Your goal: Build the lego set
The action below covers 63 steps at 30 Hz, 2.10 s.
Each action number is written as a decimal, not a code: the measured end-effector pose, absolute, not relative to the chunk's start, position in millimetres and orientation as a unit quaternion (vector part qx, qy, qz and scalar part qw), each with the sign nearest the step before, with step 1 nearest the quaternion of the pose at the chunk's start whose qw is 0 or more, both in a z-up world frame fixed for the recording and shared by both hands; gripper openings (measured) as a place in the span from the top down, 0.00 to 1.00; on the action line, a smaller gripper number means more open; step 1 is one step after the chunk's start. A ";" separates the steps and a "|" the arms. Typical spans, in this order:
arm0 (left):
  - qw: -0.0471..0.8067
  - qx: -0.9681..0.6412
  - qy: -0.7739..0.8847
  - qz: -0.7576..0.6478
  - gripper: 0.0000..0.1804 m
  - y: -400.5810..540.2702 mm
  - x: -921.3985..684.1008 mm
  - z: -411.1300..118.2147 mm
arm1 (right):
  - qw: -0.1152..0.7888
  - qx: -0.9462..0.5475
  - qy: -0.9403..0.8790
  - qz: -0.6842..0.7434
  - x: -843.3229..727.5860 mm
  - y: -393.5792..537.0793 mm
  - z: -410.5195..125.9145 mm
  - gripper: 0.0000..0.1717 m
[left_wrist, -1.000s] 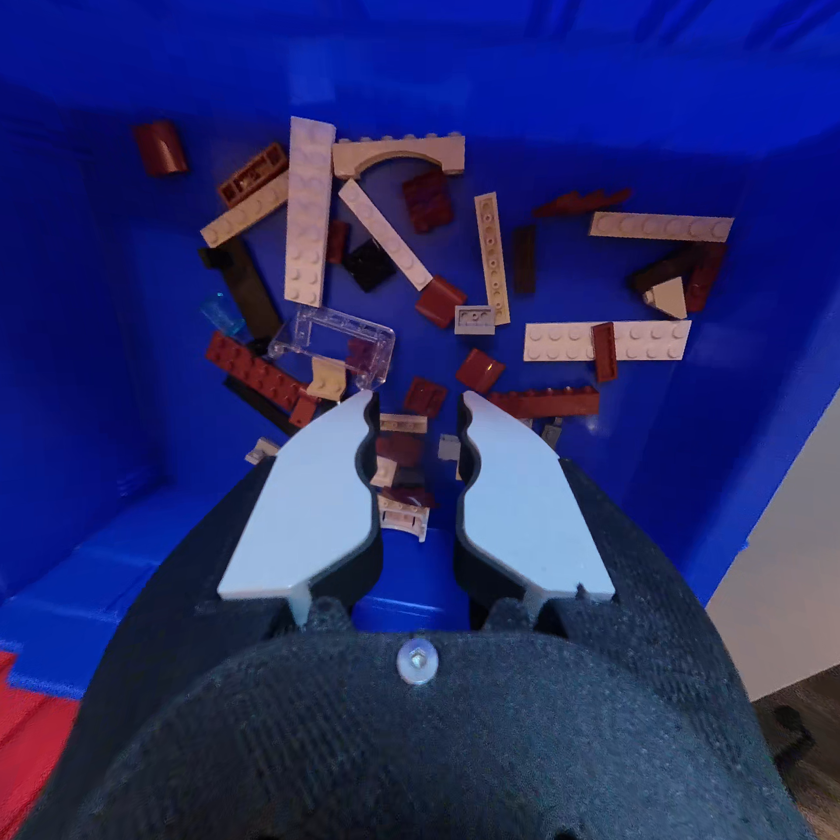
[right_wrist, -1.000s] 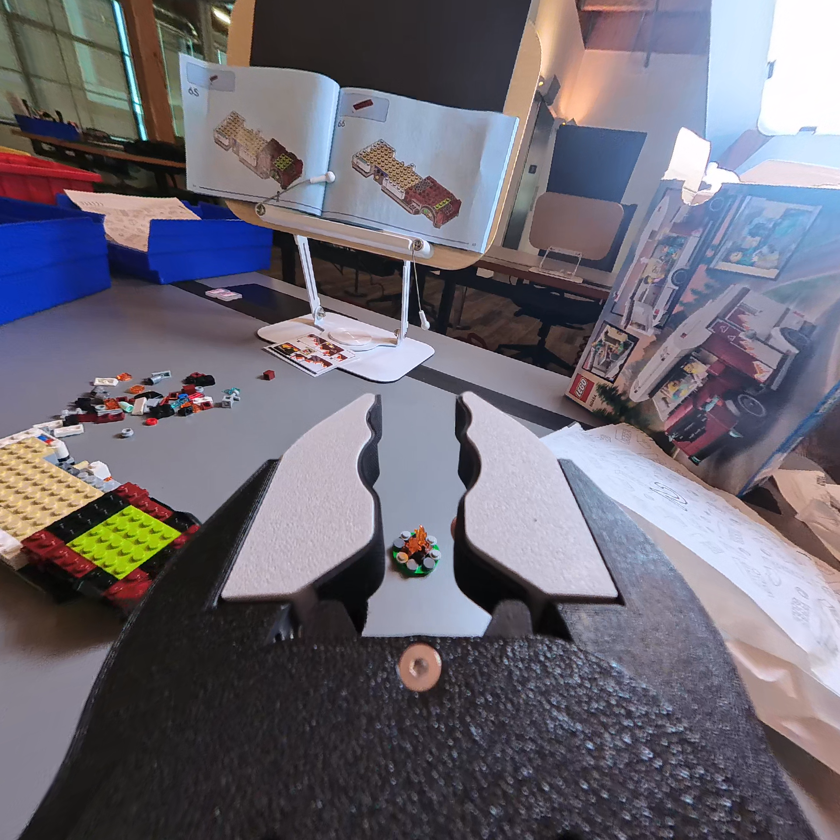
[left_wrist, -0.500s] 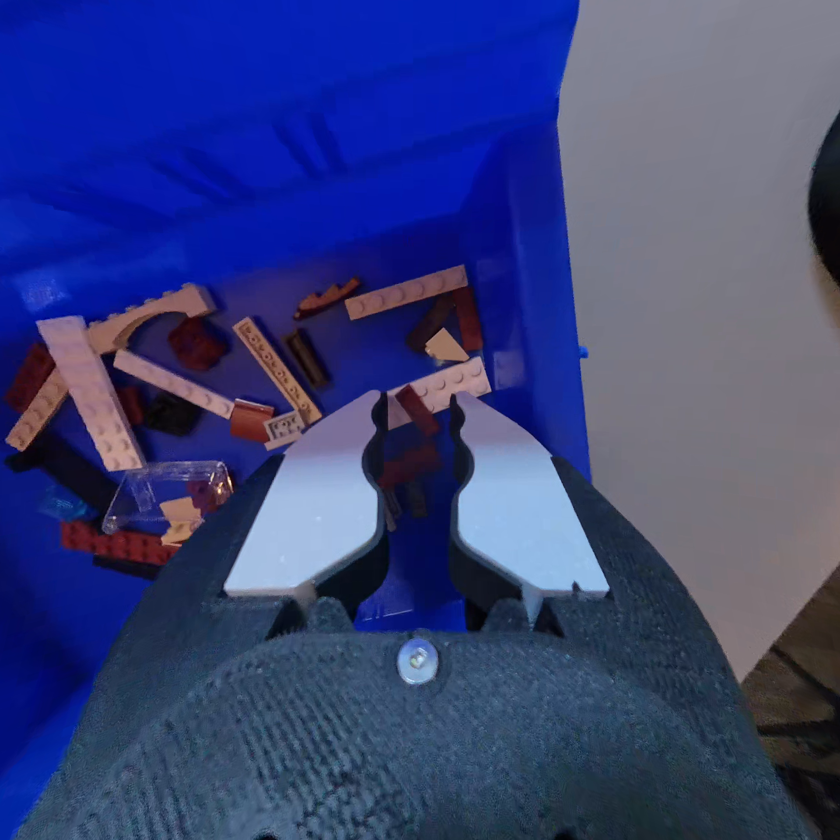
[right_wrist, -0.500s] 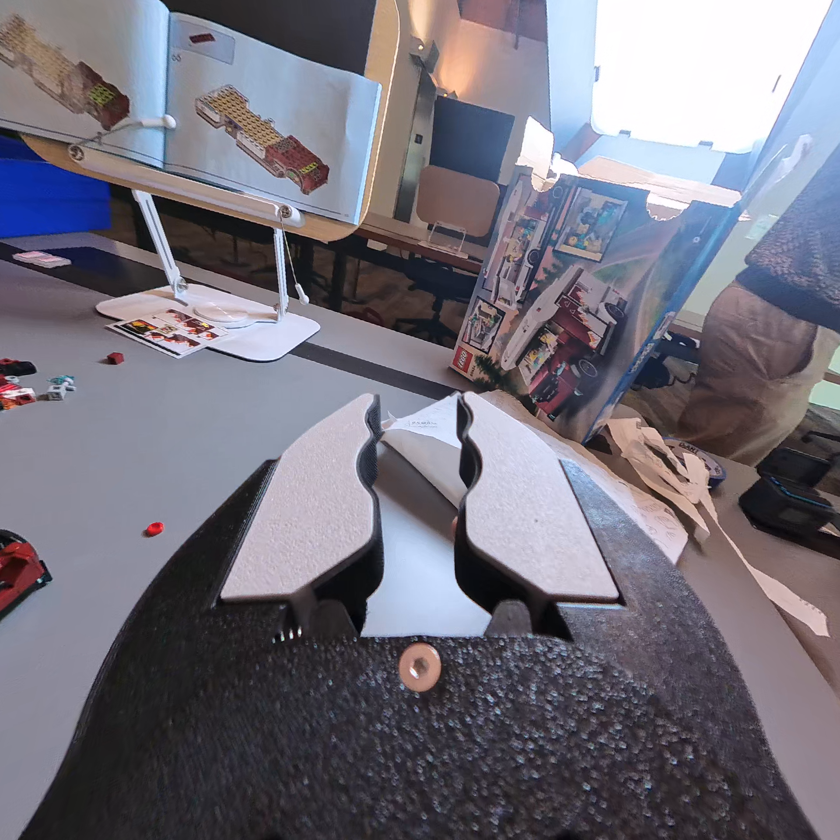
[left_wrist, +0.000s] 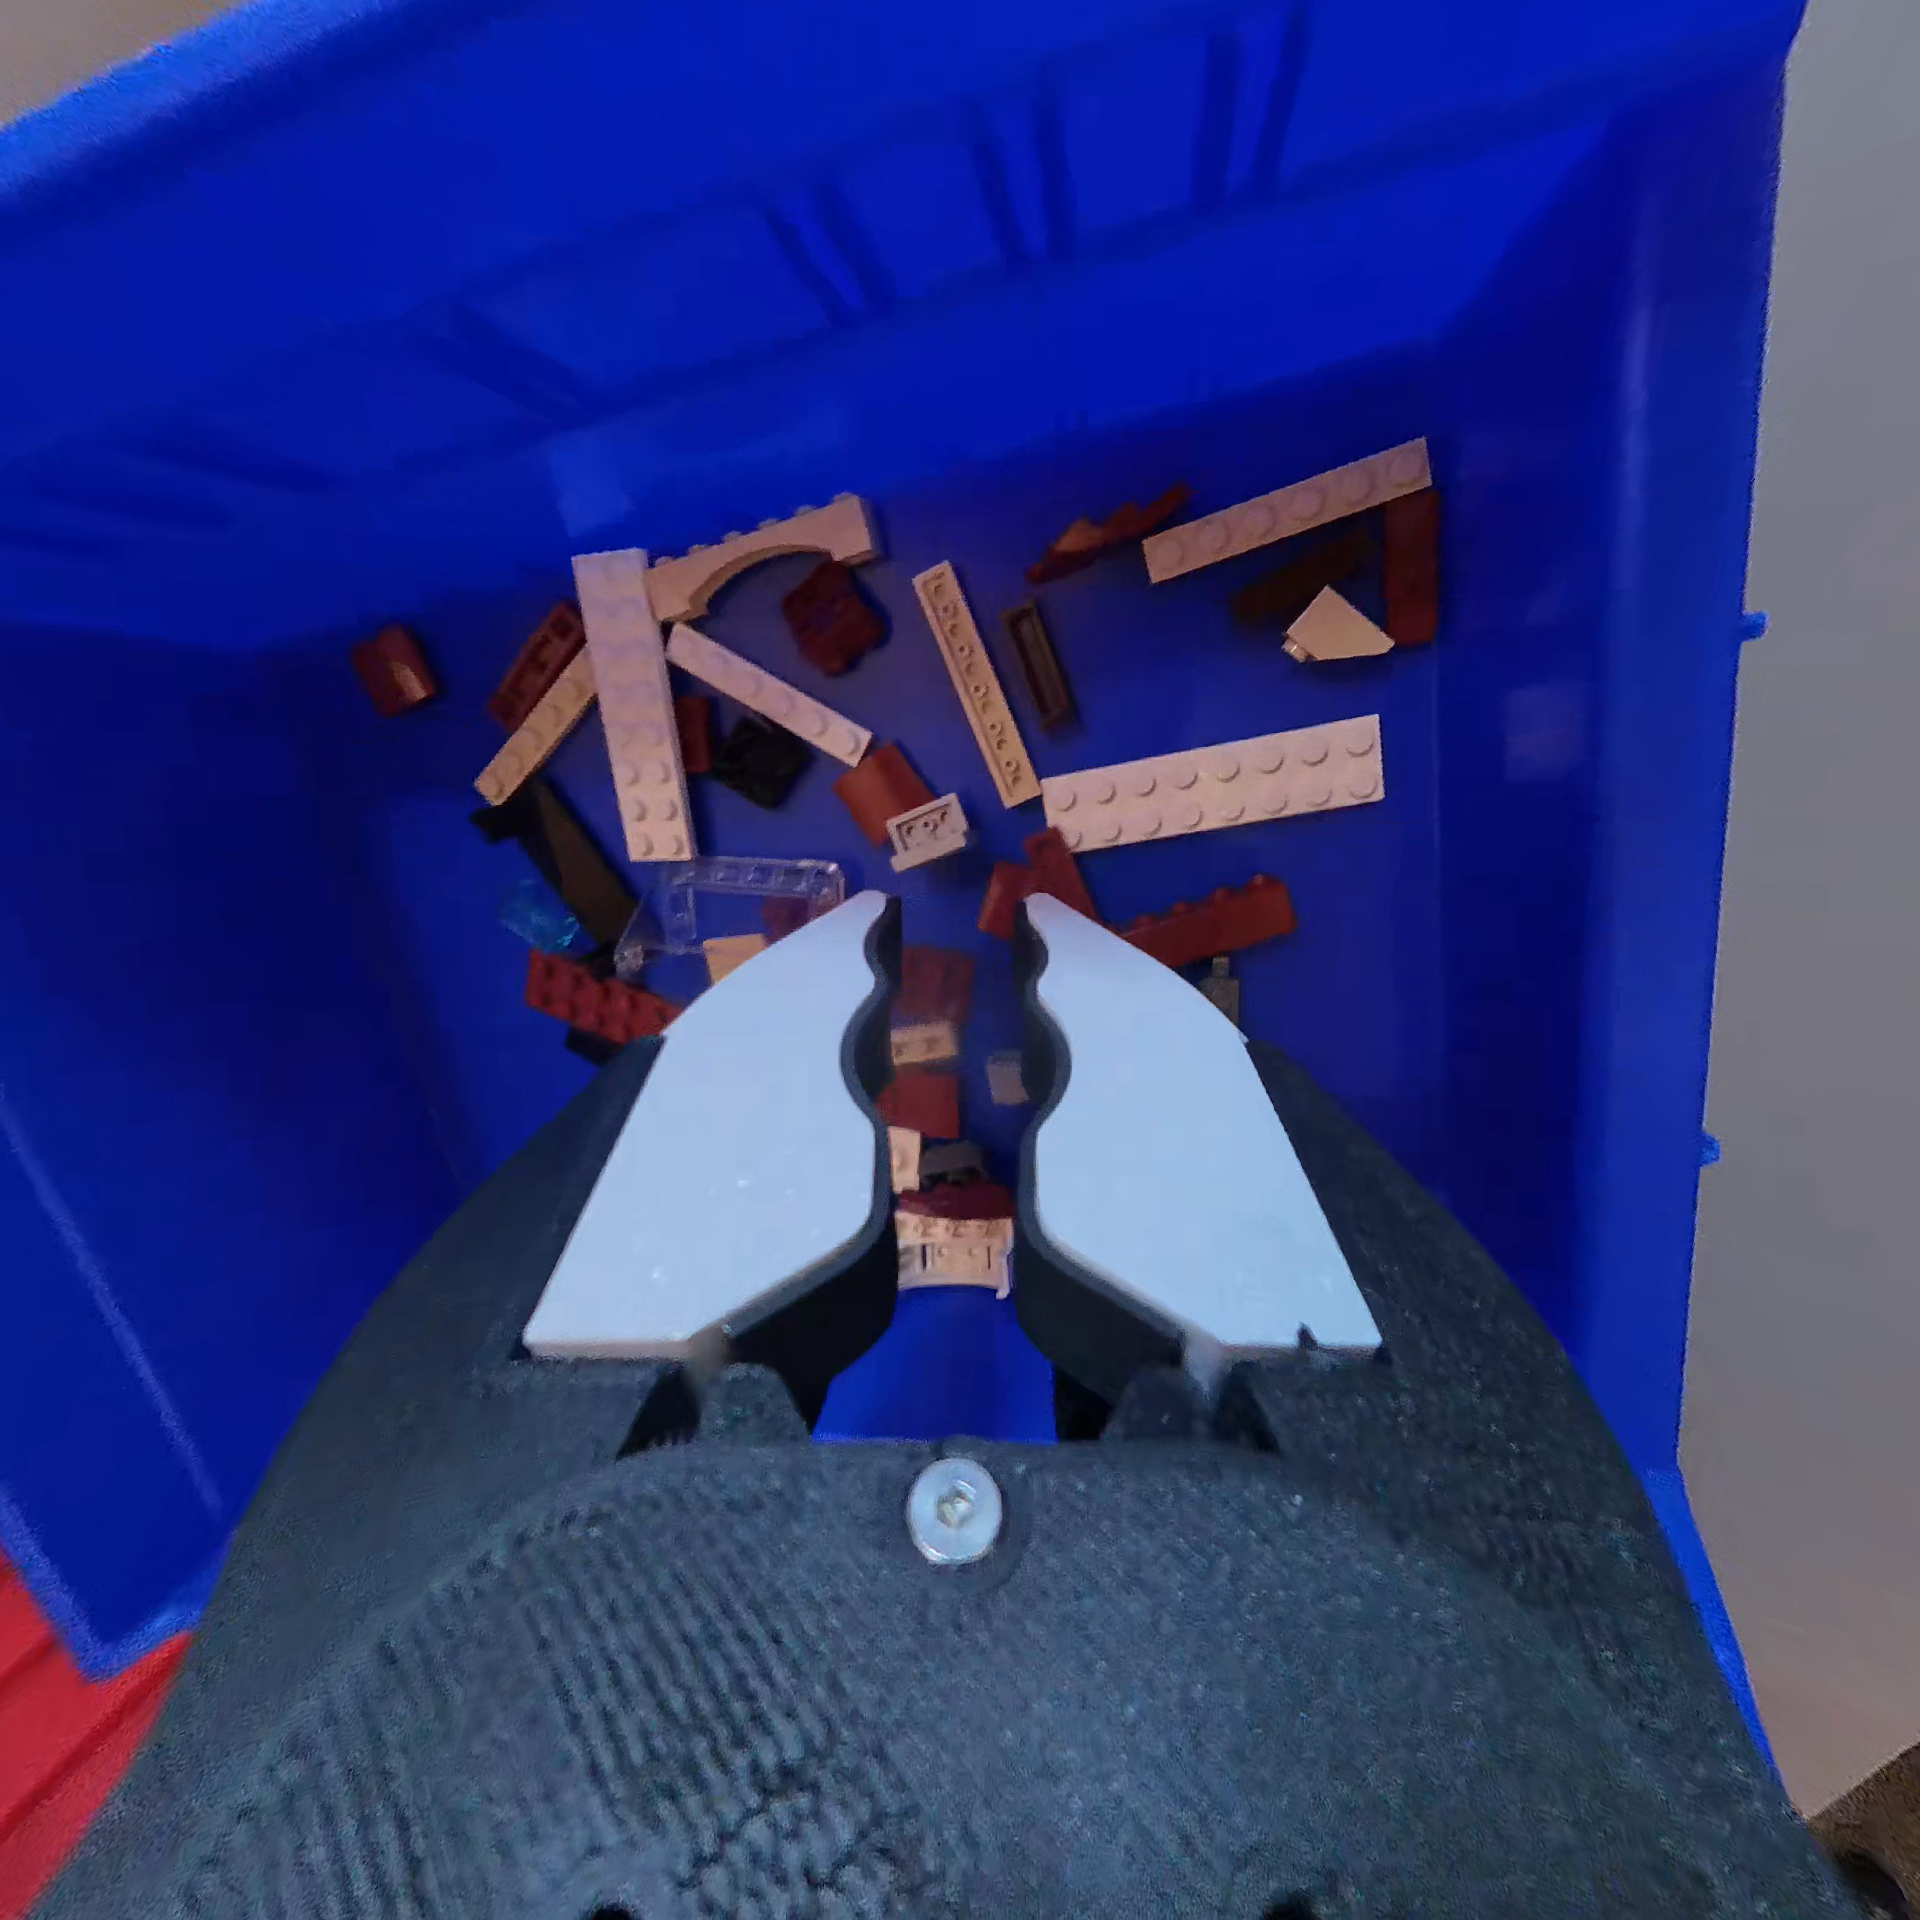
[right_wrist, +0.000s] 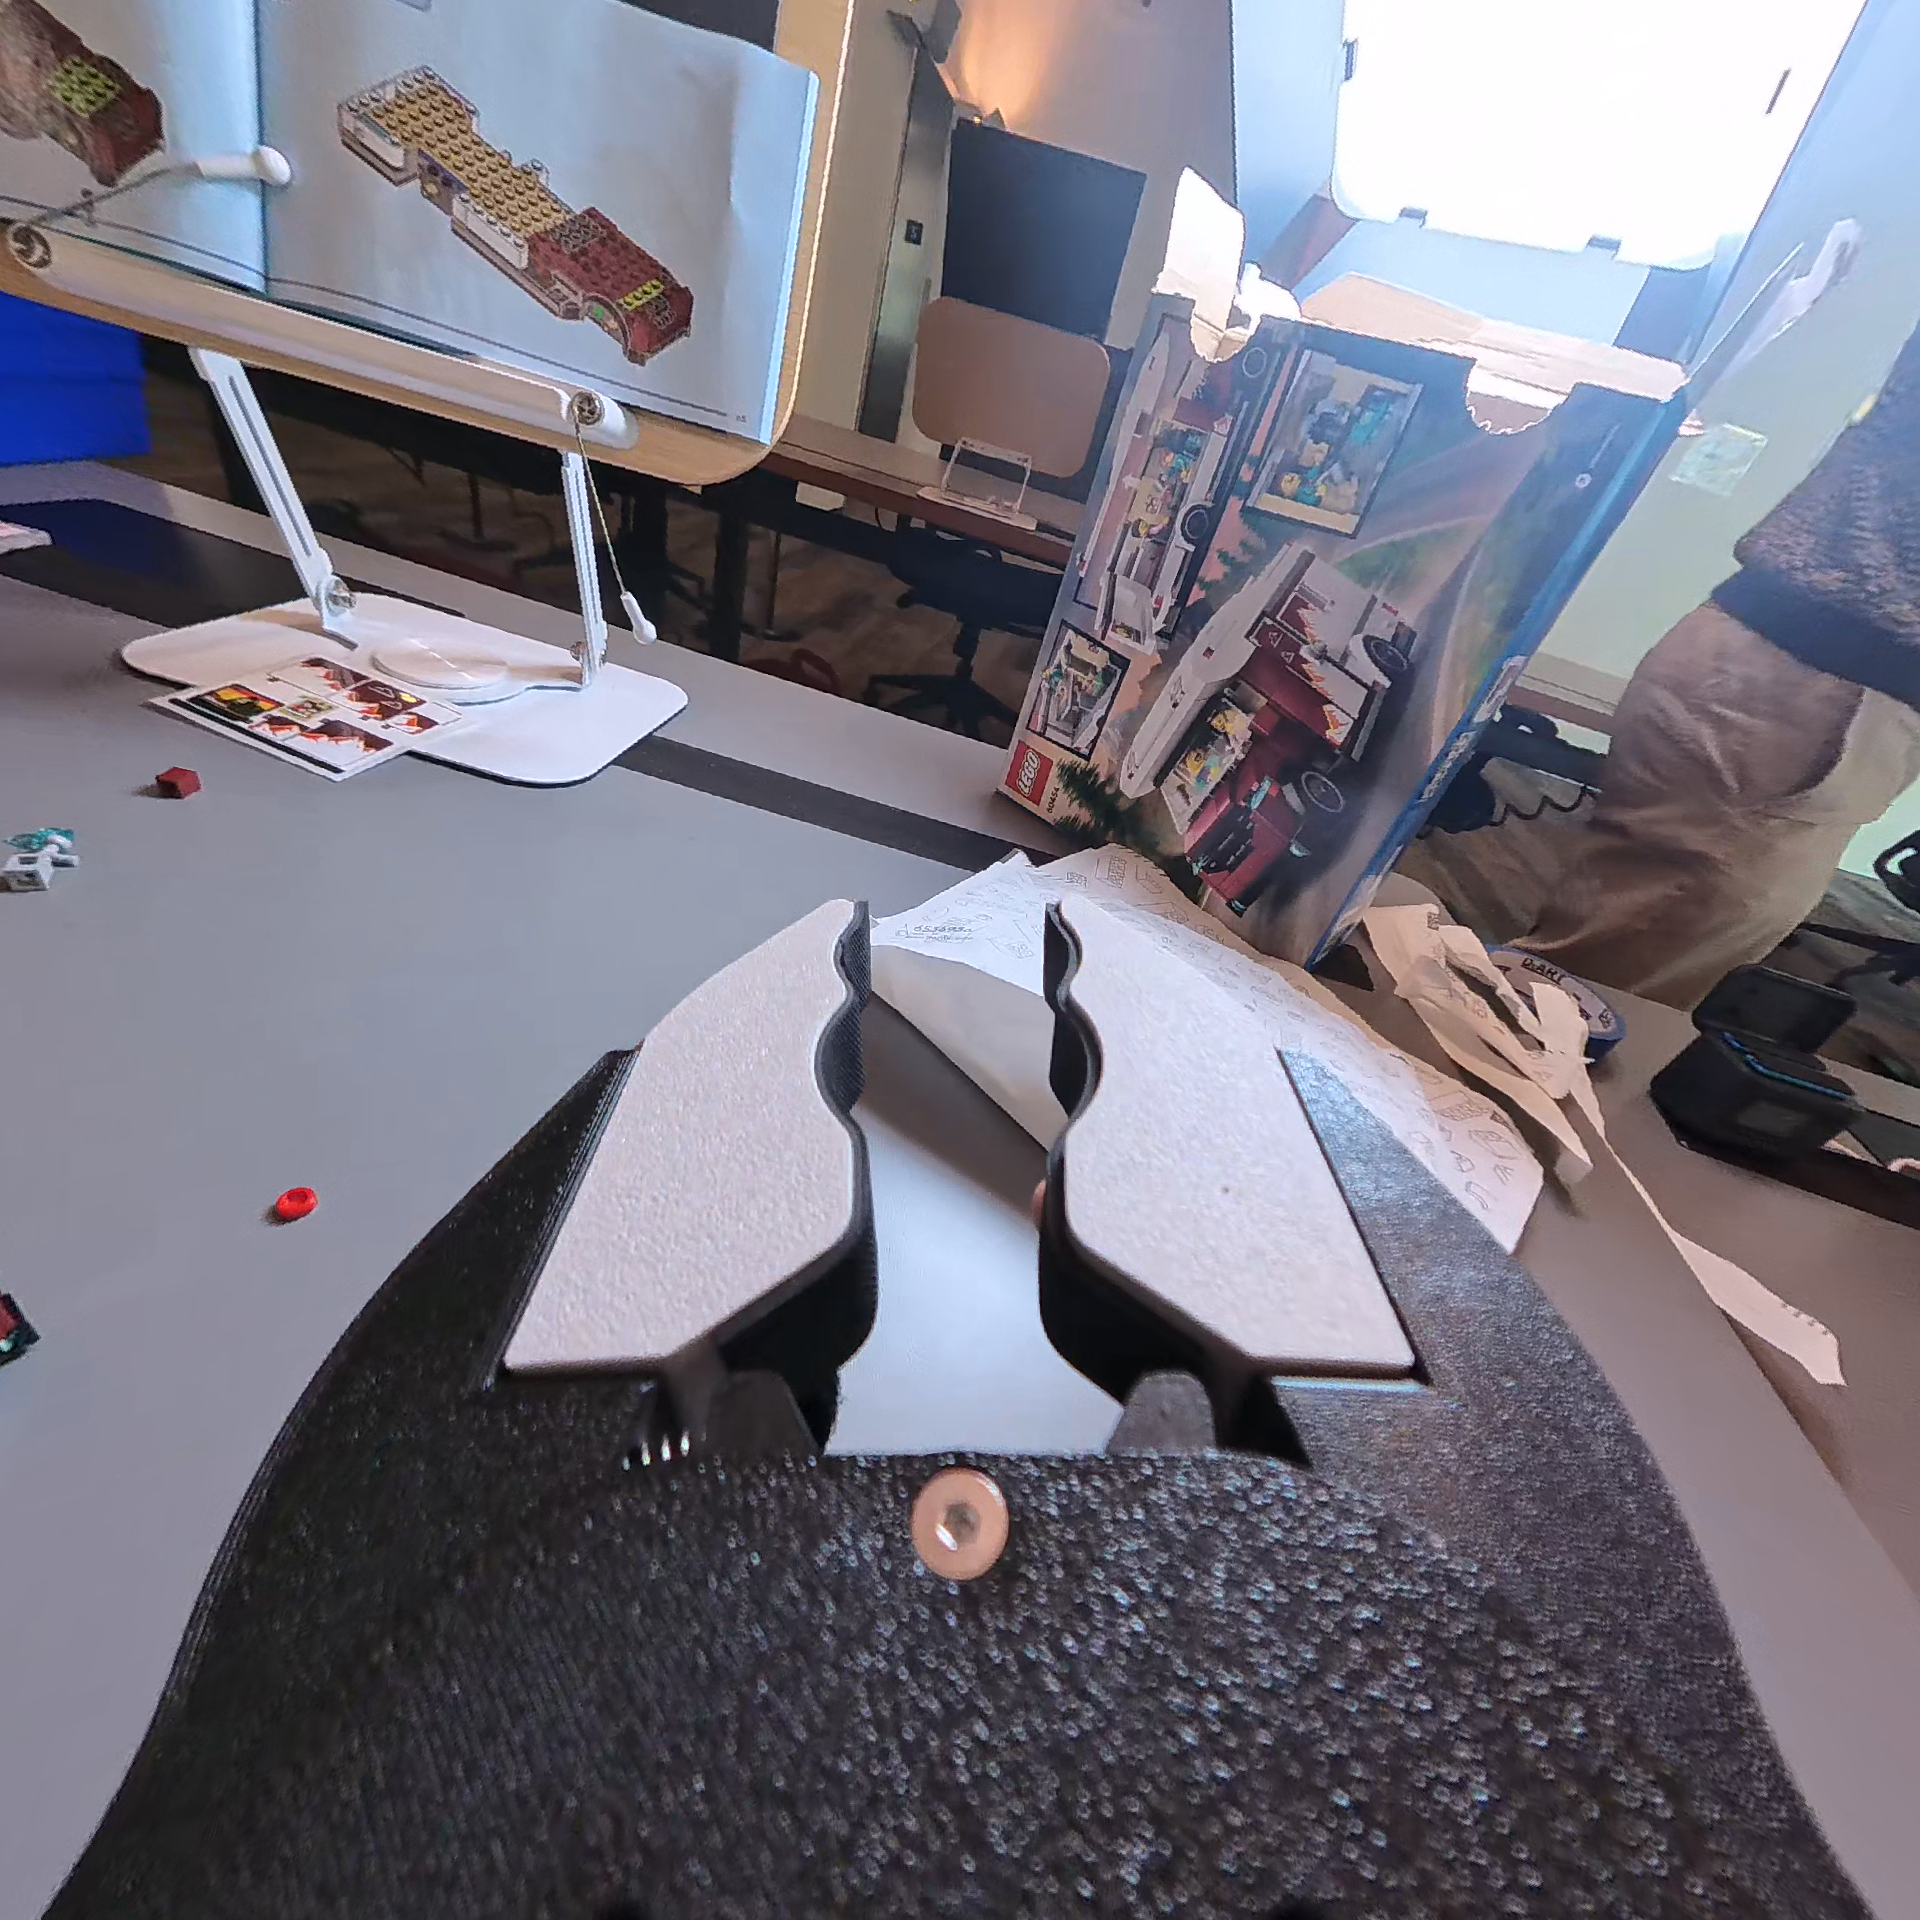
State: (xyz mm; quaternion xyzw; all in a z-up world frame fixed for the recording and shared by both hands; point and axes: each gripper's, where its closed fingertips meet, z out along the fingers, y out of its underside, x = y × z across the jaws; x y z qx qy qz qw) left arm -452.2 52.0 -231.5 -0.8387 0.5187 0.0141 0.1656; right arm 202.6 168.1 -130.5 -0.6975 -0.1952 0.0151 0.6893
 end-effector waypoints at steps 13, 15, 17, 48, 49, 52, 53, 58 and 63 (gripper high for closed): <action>0.148 -0.819 0.553 -0.037 0.85 27.4 -417.7 -235.2 | 0.688 -0.699 -0.194 0.021 202.4 166.5 -132.4 0.81; 0.141 -0.810 0.567 -0.053 0.84 24.3 -403.9 -239.9 | 0.688 -0.698 -0.196 0.020 201.3 165.5 -131.0 0.81; 0.136 -0.798 0.583 -0.066 0.83 20.9 -392.6 -246.7 | 0.688 -0.698 -0.197 0.018 201.3 164.1 -130.0 0.81; -0.062 -0.898 0.430 0.063 0.83 53.3 -552.2 -233.3 | 0.704 -0.688 -0.174 0.027 211.0 157.1 -127.1 0.81; -0.093 -0.894 0.432 0.068 0.82 49.8 -555.3 -237.4 | 0.705 -0.687 -0.173 0.028 211.6 156.4 -126.7 0.81; -0.164 -0.886 0.432 0.036 0.81 33.1 -549.0 -245.5 | 0.707 -0.686 -0.172 0.029 214.1 154.0 -125.7 0.81; -0.181 -0.880 0.438 0.039 0.79 29.1 -549.3 -246.5 | 0.707 -0.686 -0.171 0.028 215.4 153.1 -125.8 0.81; -0.211 -0.867 0.451 0.024 0.78 13.0 -538.3 -257.3 | 0.707 -0.688 -0.160 0.032 223.0 152.2 -129.1 0.81; -0.174 -0.869 0.463 0.007 0.90 14.7 -525.5 -263.3 | 0.709 -0.685 -0.163 0.035 221.5 152.3 -128.5 0.81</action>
